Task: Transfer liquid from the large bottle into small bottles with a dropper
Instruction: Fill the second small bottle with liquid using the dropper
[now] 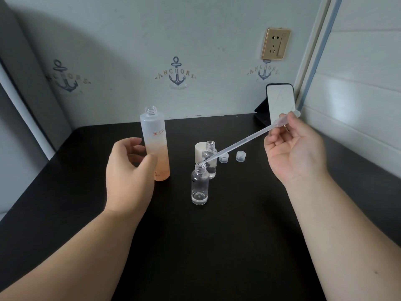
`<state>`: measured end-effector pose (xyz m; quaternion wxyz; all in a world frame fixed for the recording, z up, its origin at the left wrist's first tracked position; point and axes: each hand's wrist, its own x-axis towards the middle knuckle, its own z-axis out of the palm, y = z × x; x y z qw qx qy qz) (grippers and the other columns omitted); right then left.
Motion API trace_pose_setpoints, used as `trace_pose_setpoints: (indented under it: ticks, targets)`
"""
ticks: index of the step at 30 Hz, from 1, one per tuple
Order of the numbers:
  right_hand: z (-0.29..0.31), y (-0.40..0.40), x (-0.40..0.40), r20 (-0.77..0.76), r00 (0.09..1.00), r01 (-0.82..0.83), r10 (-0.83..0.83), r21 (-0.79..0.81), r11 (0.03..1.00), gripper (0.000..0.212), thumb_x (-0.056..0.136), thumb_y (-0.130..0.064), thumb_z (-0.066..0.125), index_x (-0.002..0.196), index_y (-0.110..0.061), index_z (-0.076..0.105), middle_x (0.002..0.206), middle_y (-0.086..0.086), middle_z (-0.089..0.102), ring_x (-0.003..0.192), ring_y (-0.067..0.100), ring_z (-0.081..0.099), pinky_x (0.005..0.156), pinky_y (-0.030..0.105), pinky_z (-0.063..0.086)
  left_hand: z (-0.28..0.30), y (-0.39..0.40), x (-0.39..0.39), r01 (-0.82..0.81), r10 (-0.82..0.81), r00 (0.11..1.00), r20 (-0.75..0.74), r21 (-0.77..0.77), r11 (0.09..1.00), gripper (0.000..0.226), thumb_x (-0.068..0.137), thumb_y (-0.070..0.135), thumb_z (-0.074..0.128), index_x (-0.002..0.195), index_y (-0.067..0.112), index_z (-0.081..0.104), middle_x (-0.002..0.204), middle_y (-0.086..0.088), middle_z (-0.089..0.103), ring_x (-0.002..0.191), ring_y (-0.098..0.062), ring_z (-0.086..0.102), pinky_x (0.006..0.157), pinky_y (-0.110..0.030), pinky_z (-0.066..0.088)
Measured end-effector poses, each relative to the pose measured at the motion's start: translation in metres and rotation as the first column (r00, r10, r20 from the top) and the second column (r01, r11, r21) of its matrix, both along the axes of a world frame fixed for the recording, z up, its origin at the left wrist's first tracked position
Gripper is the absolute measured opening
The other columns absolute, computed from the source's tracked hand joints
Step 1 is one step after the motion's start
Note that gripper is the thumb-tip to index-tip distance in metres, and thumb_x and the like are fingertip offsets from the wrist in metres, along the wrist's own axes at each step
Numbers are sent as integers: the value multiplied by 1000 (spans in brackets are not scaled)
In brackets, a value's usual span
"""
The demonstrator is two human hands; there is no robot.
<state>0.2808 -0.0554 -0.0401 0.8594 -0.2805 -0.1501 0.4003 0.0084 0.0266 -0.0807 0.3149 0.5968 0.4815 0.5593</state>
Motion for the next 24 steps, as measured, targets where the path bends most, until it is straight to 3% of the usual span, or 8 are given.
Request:
trace_pose_setpoints:
  ticks: [4,8,11,13,16,18,24]
  targets:
    - [0,0,0,22,1000,-7,7,-4,1000,11,92,-16,68,91,-5,71,73,3,65,58,13,56,56,22,46,2,-7,-5,-6,5,1000,18,64,998,24,89,15,65,101,36,60,92,12,62,82,5,60,69,-23,46]
    - [-1,0,-1,22,1000,-7,7,-5,1000,12,91,-16,69,89,-5,73,74,3,65,58,14,56,56,23,45,-1,-14,-2,255,-256,967,-6,88,963,16,87,15,66,91,30,69,85,8,70,70,-9,62,66,-29,50]
    - [-1,-1,0,25,1000,-7,7,-3,1000,12,90,-17,70,89,-5,73,74,3,65,58,13,56,56,23,45,-3,-17,3,524,-521,846,-117,1,851,27,76,19,64,101,26,71,92,3,74,72,-22,59,69,-35,51]
    - [-1,0,1,22,1000,-4,4,-5,1000,12,90,-17,70,90,-5,73,75,3,66,59,13,56,55,23,45,-3,-16,4,626,-630,749,-206,-91,774,36,74,25,66,110,28,69,93,11,74,71,-19,57,70,-31,51]
    - [-2,0,0,26,1000,-4,5,-13,1000,12,90,-17,70,89,-6,74,74,3,65,59,14,56,56,23,45,-3,-14,6,660,-653,641,-403,-145,737,35,73,46,71,107,43,66,82,27,66,64,-2,52,62,-16,45]
    - [-1,1,1,26,1000,-9,9,-14,1000,12,90,-17,70,88,-6,74,74,3,64,59,14,55,56,23,45,-2,-14,8,672,-637,603,-480,-126,730,28,77,50,74,103,46,65,82,26,67,63,-3,50,60,-14,43]
    - [0,1,1,4,1000,-6,6,7,1000,11,90,-16,71,93,-5,73,74,3,65,59,14,55,55,23,45,-2,-13,8,631,-579,633,-514,-90,770,27,81,42,82,101,48,65,86,26,68,69,-4,57,61,-12,44]
